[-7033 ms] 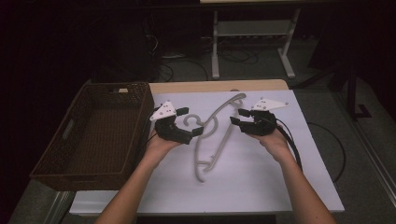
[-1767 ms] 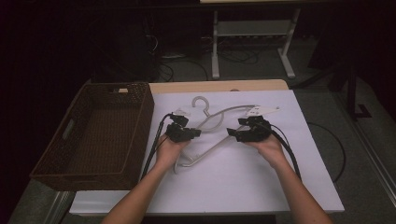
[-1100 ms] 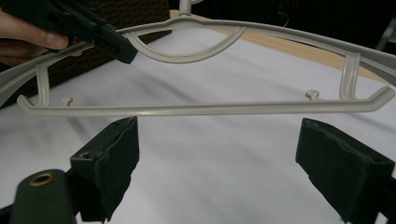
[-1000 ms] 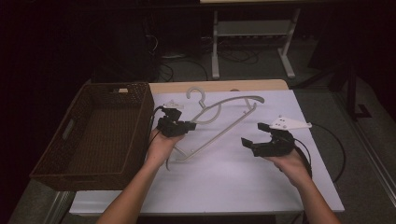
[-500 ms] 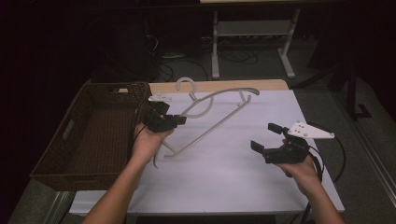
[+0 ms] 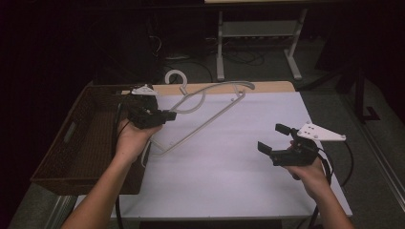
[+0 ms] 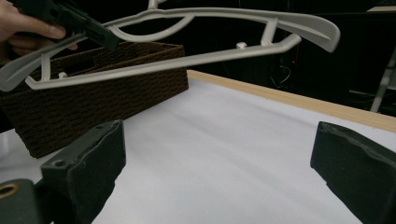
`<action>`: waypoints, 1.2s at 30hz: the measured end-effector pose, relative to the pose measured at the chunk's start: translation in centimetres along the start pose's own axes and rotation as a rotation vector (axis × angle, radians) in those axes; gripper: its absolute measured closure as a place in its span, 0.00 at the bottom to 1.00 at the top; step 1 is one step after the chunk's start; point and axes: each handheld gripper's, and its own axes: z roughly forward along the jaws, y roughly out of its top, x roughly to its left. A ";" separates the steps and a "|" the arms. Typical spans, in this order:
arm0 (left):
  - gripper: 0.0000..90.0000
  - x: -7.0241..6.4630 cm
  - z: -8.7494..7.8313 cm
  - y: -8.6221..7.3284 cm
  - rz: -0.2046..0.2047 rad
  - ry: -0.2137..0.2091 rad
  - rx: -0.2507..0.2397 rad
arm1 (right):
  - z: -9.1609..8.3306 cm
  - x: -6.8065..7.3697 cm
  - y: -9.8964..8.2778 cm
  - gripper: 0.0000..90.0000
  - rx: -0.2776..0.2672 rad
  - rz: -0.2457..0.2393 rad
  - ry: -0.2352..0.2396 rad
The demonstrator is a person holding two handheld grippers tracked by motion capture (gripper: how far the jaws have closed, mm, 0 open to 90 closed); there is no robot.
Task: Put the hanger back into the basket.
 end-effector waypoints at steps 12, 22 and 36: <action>0.92 2.6 -4.0 -0.2 0.002 0.061 -0.017 | 0.1 0.0 0.0 0.03 0.003 -0.004 -0.001; 0.92 5.8 -7.6 -1.4 -0.026 0.122 -0.031 | 0.1 -0.1 0.0 0.03 0.008 0.000 -0.006; 0.92 11.7 -12.5 -4.5 -0.069 0.287 -0.014 | 0.4 -0.1 -0.1 0.03 0.018 -0.006 -0.004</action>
